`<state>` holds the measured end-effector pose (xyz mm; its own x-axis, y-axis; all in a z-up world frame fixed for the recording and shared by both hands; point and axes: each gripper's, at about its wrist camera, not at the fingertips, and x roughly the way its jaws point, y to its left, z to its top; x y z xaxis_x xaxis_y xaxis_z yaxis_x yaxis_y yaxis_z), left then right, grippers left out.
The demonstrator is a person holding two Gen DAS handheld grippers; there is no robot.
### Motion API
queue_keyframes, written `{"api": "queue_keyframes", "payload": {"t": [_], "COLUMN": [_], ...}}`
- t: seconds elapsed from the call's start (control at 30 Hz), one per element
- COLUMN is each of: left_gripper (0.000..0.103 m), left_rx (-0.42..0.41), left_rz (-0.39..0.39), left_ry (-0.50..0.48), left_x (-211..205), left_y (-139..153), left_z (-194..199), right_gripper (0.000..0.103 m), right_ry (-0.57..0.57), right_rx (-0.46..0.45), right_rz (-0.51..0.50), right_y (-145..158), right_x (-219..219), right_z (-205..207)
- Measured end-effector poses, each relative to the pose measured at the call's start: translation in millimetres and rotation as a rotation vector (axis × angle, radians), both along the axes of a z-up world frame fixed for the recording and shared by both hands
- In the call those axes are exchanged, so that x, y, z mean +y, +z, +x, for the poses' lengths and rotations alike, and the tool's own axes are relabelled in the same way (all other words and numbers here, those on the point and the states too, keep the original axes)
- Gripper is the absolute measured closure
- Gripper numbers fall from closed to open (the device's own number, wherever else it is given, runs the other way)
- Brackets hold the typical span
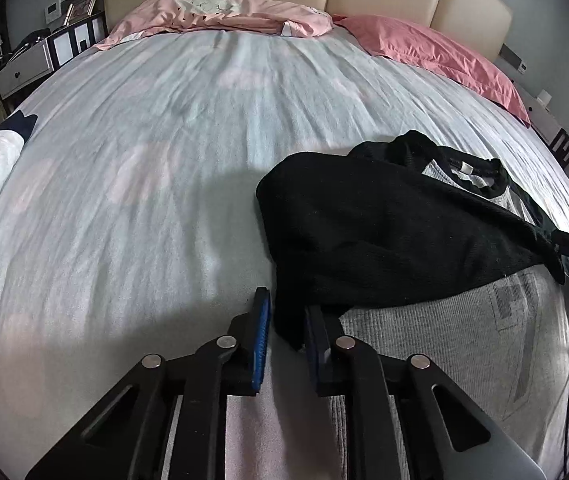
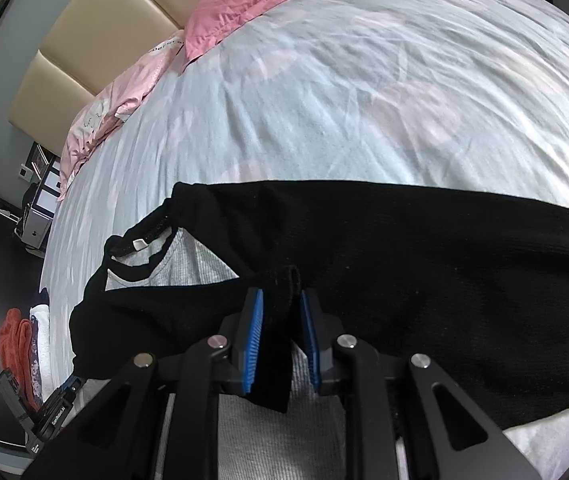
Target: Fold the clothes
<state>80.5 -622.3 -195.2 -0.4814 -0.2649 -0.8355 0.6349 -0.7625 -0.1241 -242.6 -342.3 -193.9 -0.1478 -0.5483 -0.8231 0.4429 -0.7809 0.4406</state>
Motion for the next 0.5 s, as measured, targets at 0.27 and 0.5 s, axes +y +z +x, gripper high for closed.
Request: {"api": "queue_keyframes", "payload": {"t": [0.27, 0.5], "left_gripper": [0.094, 0.094], "left_rx": [-0.033, -0.029], "left_rz": [-0.045, -0.029], "left_ry": [-0.016, -0.02], "left_x": [5, 3], "left_y": [1, -1], "left_z": [0, 1], "right_gripper": [0.1, 0.088], "right_ry": [-0.121, -0.101], "right_rx": [0.137, 0.077], "right_rz": [0.129, 0.096], "right_y": [20, 17], "right_x": [9, 26], "right_z": [-14, -22]}}
